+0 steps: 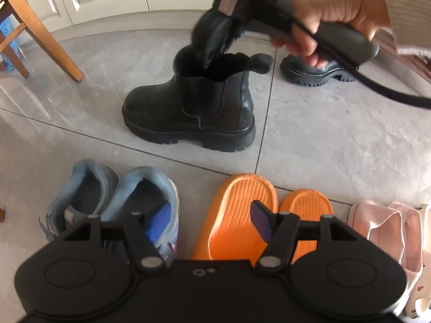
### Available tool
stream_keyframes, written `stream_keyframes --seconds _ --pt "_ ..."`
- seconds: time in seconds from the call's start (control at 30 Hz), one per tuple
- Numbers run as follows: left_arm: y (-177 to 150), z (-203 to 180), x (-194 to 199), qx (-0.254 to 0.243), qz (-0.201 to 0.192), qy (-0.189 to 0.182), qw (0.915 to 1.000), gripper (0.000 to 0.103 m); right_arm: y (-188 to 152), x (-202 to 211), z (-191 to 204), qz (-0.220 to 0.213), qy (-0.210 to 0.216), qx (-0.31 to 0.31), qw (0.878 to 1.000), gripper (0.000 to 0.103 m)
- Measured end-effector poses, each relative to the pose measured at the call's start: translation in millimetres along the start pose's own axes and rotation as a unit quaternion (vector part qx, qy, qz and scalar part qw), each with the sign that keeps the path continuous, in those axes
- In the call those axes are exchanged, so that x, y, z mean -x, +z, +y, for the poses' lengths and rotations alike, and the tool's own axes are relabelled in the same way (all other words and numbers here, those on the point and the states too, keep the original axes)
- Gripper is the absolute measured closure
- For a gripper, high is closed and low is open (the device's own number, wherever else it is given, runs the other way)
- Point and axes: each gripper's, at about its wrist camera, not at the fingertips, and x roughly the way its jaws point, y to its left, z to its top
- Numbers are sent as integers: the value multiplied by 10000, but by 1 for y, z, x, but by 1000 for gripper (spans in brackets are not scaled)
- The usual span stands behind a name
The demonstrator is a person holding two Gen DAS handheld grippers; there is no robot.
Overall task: Organize scattered shoes
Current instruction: 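Move the right gripper to the black ankle boot and grasp its heel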
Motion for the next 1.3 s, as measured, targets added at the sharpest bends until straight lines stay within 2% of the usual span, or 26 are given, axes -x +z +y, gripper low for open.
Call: stream_keyframes --seconds 0.07,0.13,0.27,0.3,0.37,0.43,0.47,0.5,0.53,0.57,0.6,0.63,0.67,0.7,0.77,0.83,0.93,1.0,1.07,1.13,1.2,1.3 --pt "-1 0 1 -62 -25 17 10000 38 -1 4 8 66 -124 911 9957 101" --pt "-2 1 0 -70 1 51 10000 38 -7 4 12 185 -253 1699 9850 100" --pt "-2 7 -6 56 76 59 9999 38 -7 1 -7 314 -379 1755 9832 100" --pt "-2 8 -8 59 84 24 9999 38 -9 -1 -12 335 -485 1999 9780 100" --pt "-3 9 -9 21 94 11 10000 38 -17 -7 -8 376 -795 2993 9501 99" --pt "-2 11 -13 8 109 69 9999 38 -34 -16 1 474 -1154 4540 8822 99" --pt "-2 13 -15 23 130 98 9999 38 -36 -18 1 506 -1180 4845 8653 98" --pt "-2 15 -17 55 159 109 9998 38 -33 -18 0 542 -1130 4951 8597 96" --pt "-2 17 -18 82 175 101 9998 38 -23 -19 -4 585 -1080 4770 8703 92" --pt "-3 18 -18 99 184 90 9997 38 -15 -19 -8 612 -1063 4498 8847 76" --pt "-3 19 -18 114 192 72 9997 38 -1 -19 -14 619 -1151 4034 9057 59" --pt "-5 20 -19 111 210 47 9997 38 12 -16 -19 553 -1369 3561 9227 25" --pt "-7 20 -20 81 245 46 9997 38 22 -9 -25 424 -1559 3247 9319 11" --pt "-8 20 -22 46 280 76 9996 38 29 -1 -31 344 -1563 3043 9390 10" --pt "-8 19 -24 -3 325 148 9994 38 43 17 -42 427 -1356 2644 9539 10" --pt "-8 19 -24 2 318 146 9994 38 53 35 -47 473 -1336 2167 9659 9" --pt "-4 16 -19 13 214 75 9997 38 61 62 -50 388 -1103 860 9894 9" --pt "-2 13 -16 4 159 71 9998 38 67 80 -52 328 -936 -22 9951 9" --pt "0 11 -14 -1 116 70 9999 38 61 83 -50 362 -511 -851 9944 9" --pt "1 8 -13 -21 79 74 9999 38 41 67 -42 595 -401 -1346 9883 10" --pt "1 5 -10 -70 57 38 10000 38 30 48 -38 800 -431 -1716 9810 10" --pt "-1 2 -8 -164 42 17 9999 38 25 21 -47 935 -606 -2444 9633 10"
